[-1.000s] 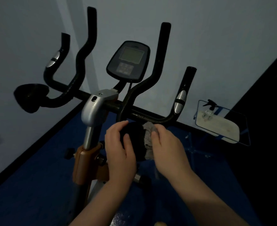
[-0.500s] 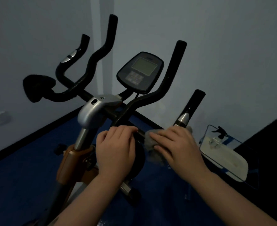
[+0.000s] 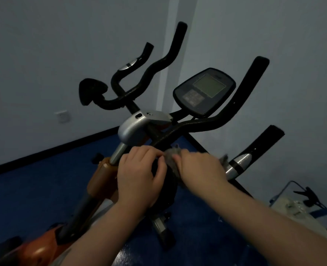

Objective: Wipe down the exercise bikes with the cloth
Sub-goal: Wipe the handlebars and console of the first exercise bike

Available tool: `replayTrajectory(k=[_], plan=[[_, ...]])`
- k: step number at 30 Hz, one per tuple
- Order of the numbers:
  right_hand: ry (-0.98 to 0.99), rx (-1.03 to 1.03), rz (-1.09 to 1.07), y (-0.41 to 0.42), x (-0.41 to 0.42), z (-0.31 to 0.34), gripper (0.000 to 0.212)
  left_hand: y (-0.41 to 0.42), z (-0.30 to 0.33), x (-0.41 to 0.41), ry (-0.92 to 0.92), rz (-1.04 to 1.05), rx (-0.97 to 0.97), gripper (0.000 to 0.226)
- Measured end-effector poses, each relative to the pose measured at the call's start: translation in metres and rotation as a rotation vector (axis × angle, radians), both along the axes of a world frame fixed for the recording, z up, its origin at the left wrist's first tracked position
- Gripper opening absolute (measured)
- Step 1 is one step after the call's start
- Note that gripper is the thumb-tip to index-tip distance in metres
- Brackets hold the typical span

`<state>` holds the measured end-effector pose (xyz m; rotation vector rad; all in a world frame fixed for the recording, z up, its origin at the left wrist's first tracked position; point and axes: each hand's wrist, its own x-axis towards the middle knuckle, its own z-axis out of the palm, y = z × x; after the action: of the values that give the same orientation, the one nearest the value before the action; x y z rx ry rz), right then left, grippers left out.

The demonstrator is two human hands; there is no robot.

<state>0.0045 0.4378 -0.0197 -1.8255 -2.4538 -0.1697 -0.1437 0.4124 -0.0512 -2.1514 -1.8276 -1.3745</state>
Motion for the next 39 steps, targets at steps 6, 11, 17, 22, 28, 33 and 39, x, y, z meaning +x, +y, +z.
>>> replayTrajectory(k=[6, 11, 17, 22, 28, 33, 39], plan=[[0.099, -0.021, 0.007, 0.001, 0.004, -0.007, 0.036, 0.0, 0.0, -0.001, -0.02, -0.039, -0.002, 0.016], [0.02, -0.063, 0.032, 0.004, -0.002, -0.007, 0.028, 0.002, -0.001, -0.003, -0.002, -0.094, -0.01, 0.017], [0.053, 0.068, -0.023, -0.021, -0.003, -0.013, 0.042, 0.001, -0.003, -0.006, -0.025, -0.166, 0.017, 0.017], [-0.104, 0.265, 0.194, -0.042, 0.073, 0.008, 0.03, 0.002, -0.005, -0.007, -0.017, -0.187, 0.039, 0.019], [0.014, 0.425, -0.06, -0.052, 0.037, -0.031, 0.032, 0.0, 0.003, -0.003, 0.023, -0.153, -0.042, 0.018], [-0.157, 0.562, 0.226, -0.028, 0.106, -0.005, 0.034, -0.005, 0.021, 0.014, -0.103, -0.209, -0.175, 0.013], [0.185, 0.585, -0.028, -0.02, 0.095, -0.02, 0.028, -0.006, 0.042, 0.067, -0.335, -0.387, -0.273, 0.017]])
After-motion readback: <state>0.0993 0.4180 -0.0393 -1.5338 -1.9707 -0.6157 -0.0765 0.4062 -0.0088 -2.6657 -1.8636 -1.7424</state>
